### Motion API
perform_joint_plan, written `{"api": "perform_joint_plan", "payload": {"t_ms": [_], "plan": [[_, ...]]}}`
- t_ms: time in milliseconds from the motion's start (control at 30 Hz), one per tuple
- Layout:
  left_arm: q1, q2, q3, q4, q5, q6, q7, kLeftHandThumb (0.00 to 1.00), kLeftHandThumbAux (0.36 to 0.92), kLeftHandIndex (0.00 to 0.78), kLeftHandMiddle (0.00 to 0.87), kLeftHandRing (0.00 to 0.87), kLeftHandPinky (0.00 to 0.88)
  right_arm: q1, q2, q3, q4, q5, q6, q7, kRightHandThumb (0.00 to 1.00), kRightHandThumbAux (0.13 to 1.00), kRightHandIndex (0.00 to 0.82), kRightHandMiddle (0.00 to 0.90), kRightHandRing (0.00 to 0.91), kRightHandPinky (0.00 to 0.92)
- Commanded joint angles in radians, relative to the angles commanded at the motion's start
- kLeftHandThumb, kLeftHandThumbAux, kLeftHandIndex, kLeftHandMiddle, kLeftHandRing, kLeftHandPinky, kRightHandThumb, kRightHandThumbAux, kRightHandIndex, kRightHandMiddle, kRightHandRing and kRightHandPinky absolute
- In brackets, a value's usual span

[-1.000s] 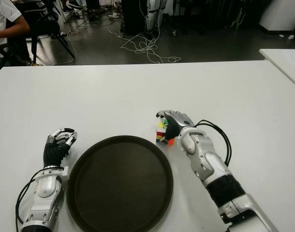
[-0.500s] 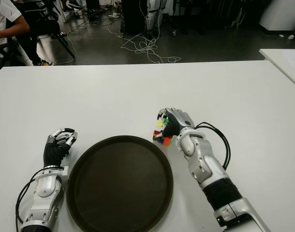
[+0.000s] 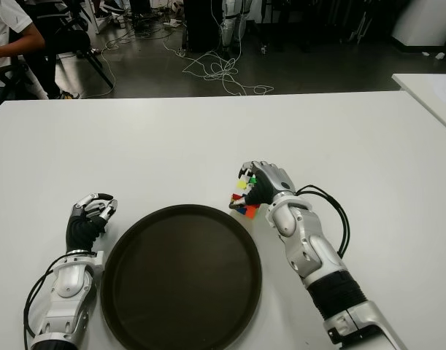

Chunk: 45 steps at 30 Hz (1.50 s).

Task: Pick up the Rubik's Cube and put it in the plate

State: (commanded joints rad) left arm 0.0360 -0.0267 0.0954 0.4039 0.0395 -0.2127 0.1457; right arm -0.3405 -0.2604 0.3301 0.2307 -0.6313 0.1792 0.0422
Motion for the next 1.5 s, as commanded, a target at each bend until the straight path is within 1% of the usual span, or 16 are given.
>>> {"api": "perform_joint_plan", "payload": {"t_ms": [333, 567, 667, 700, 767, 800, 900, 967, 1000, 1067, 1100, 1167, 1233, 1333, 1433, 1500], "plan": [[0.005, 0.0, -0.002, -0.007, -0.003, -0.005, -0.007, 0.705, 0.707, 0.443, 0.806, 0.824, 0.801, 0.002, -0.001, -0.002, -0.007, 0.004, -0.002, -0.008, 0.0, 0.789, 0.523, 0.705, 0.74, 0.737], [0.005, -0.001, -0.001, -0.006, 0.0, -0.005, -0.003, 0.705, 0.707, 0.443, 0.805, 0.823, 0.802, 0.004, 0.007, -0.012, -0.01, 0.007, 0.006, -0.025, 0.0, 0.79, 0.521, 0.64, 0.687, 0.679], [0.004, -0.002, 0.001, -0.003, 0.001, -0.006, 0.0, 0.704, 0.707, 0.443, 0.807, 0.825, 0.805, 0.004, 0.016, -0.029, -0.017, 0.011, 0.017, -0.046, 0.0, 0.794, 0.537, 0.655, 0.69, 0.675], [0.003, -0.002, 0.001, -0.003, 0.002, -0.005, 0.001, 0.704, 0.707, 0.443, 0.807, 0.826, 0.806, 0.005, 0.019, -0.033, -0.019, 0.012, 0.019, -0.052, 0.0, 0.785, 0.527, 0.624, 0.655, 0.605], [0.003, -0.001, 0.001, -0.003, 0.002, -0.002, 0.001, 0.704, 0.707, 0.443, 0.808, 0.827, 0.806, 0.006, 0.024, -0.04, -0.022, 0.012, 0.024, -0.063, 0.0, 0.777, 0.519, 0.596, 0.624, 0.542], [0.003, 0.0, 0.001, -0.004, 0.003, -0.001, 0.0, 0.704, 0.707, 0.443, 0.807, 0.826, 0.805, 0.007, 0.025, -0.043, -0.024, 0.012, 0.026, -0.069, 0.0, 0.766, 0.504, 0.553, 0.566, 0.436], [0.004, 0.004, -0.002, -0.007, 0.006, 0.006, -0.003, 0.704, 0.707, 0.443, 0.806, 0.825, 0.803, 0.017, 0.027, -0.068, -0.04, 0.019, 0.023, -0.099, 0.0, 0.754, 0.488, 0.505, 0.494, 0.317], [0.005, 0.007, -0.003, -0.01, 0.008, 0.011, -0.005, 0.703, 0.707, 0.443, 0.804, 0.823, 0.799, 0.025, 0.025, -0.084, -0.053, 0.027, 0.018, -0.114, 0.0, 0.772, 0.498, 0.526, 0.487, 0.385], [0.005, 0.007, -0.004, -0.01, 0.01, 0.013, -0.004, 0.703, 0.707, 0.443, 0.804, 0.822, 0.798, 0.034, 0.022, -0.095, -0.067, 0.035, 0.014, -0.116, 0.0, 0.774, 0.499, 0.529, 0.486, 0.395], [0.005, 0.008, -0.005, -0.011, 0.013, 0.016, -0.002, 0.703, 0.707, 0.443, 0.807, 0.824, 0.802, 0.049, 0.019, -0.115, -0.094, 0.052, 0.006, -0.117, 0.0, 0.783, 0.505, 0.556, 0.516, 0.469], [0.004, 0.008, -0.005, -0.011, 0.014, 0.016, 0.0, 0.703, 0.707, 0.443, 0.808, 0.825, 0.804, 0.06, 0.021, -0.136, -0.111, 0.073, -0.009, -0.124, 0.001, 0.793, 0.519, 0.598, 0.576, 0.549], [0.003, 0.008, -0.005, -0.01, 0.016, 0.017, 0.003, 0.703, 0.707, 0.443, 0.81, 0.827, 0.807, 0.07, 0.025, -0.158, -0.128, 0.098, -0.025, -0.131, 0.007, 0.804, 0.538, 0.647, 0.646, 0.636], [0.0, 0.008, -0.004, -0.007, 0.013, 0.013, 0.002, 0.703, 0.707, 0.443, 0.811, 0.828, 0.809, 0.079, 0.035, -0.182, -0.133, 0.129, -0.069, -0.161, 0.022, 0.81, 0.562, 0.688, 0.699, 0.697], [-0.001, 0.008, -0.003, -0.005, 0.01, 0.01, 0.0, 0.703, 0.707, 0.443, 0.812, 0.829, 0.811, 0.089, 0.043, -0.203, -0.147, 0.155, -0.111, -0.187, 0.04, 0.814, 0.586, 0.725, 0.745, 0.747], [-0.001, 0.008, 0.0, -0.001, 0.004, 0.002, -0.004, 0.702, 0.707, 0.443, 0.813, 0.829, 0.81, 0.114, 0.065, -0.23, -0.213, 0.188, -0.174, -0.233, 0.101, 0.812, 0.624, 0.767, 0.789, 0.789], [-0.002, 0.008, 0.0, 0.002, 0.002, -0.002, -0.005, 0.702, 0.707, 0.443, 0.812, 0.829, 0.806, 0.128, 0.081, -0.235, -0.254, 0.198, -0.193, -0.248, 0.146, 0.81, 0.637, 0.784, 0.805, 0.803]]}}
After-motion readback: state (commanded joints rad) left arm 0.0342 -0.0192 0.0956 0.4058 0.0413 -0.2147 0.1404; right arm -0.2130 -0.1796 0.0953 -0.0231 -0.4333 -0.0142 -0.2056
